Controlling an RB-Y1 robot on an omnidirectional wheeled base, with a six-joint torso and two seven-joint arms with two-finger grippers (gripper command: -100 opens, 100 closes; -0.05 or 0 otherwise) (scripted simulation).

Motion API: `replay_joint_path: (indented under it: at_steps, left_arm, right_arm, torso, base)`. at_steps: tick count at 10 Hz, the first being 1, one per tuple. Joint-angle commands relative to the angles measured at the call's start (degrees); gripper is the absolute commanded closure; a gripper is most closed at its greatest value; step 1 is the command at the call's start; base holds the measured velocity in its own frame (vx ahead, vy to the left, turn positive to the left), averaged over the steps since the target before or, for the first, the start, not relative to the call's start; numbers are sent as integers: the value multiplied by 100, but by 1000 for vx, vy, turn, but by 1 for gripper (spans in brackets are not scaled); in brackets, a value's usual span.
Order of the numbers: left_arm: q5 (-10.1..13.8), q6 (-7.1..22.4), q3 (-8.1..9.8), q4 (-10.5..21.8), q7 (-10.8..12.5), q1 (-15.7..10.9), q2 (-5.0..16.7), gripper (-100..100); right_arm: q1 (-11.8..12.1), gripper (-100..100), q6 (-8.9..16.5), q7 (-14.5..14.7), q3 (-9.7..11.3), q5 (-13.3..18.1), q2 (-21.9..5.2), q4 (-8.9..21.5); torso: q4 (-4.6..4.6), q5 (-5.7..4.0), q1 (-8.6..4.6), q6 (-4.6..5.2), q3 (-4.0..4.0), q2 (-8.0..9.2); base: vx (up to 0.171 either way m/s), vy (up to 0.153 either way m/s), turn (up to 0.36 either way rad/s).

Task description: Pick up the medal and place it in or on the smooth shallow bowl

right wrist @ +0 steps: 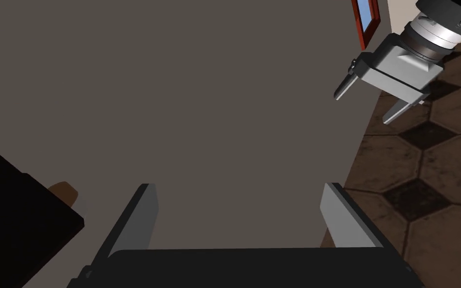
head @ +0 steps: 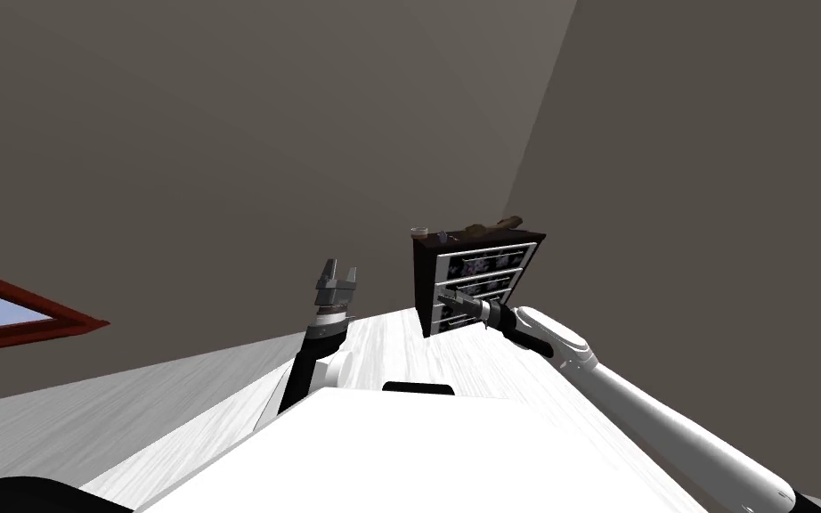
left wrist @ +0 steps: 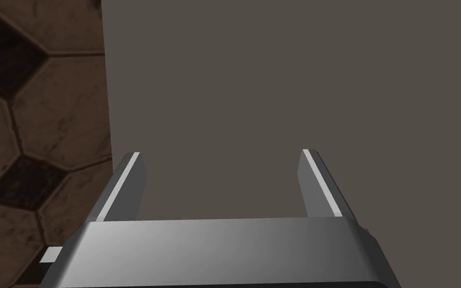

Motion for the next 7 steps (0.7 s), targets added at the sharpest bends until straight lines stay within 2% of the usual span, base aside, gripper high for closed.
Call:
replay_joint_path:
  at_steps: [1, 2, 3, 4, 5, 6, 7]
  left_arm:
    - [0, 0, 0, 0, 0, 0, 0, 0]
    - [0, 0, 0, 0, 0, 0, 0, 0]
    - [0, 0, 0, 0, 0, 0, 0, 0]
    - [0, 0, 0, 0, 0, 0, 0, 0]
    - [0, 0, 0, 0, 0, 0, 0, 0]
    - [0, 0, 0, 0, 0, 0, 0, 0]
    - [0, 0, 0, 0, 0, 0, 0, 0]
  right_arm:
    - [-84, -100, -59, -106, 15, 88, -252, 73]
    - [-313, -100, -133, -288, 96, 287, -427, 234]
    - [-313, -100, -133, -288, 96, 287, -561, 234]
    - [-543, -100, -206, -472, 169, 475, -747, 390]
    - [-543, -100, -206, -472, 169, 475, -867, 390]
    - [-770, -100, -278, -658, 235, 654, -1061, 538]
    - [-772, -100, -278, -658, 235, 654, -1167, 538]
  torso:
    - [0, 0, 0, 0, 0, 0]
    - [0, 0, -1, -1, 0, -1]
    - [0, 0, 2, 0, -1, -1]
    - [-1, 0, 1, -1, -2, -4]
    - [-2, 1, 3, 0, -6, -11]
    - [-3, 1, 3, -2, -8, -13]
    - [-3, 2, 7, -1, -9, -15]
  base:
    - [-7, 43, -101]
    - [-8, 52, -165]
    - [2, 47, -107]
    - [27, 54, -153]
    - [24, 53, -116]
    - [28, 63, -169]
    - [30, 55, -91]
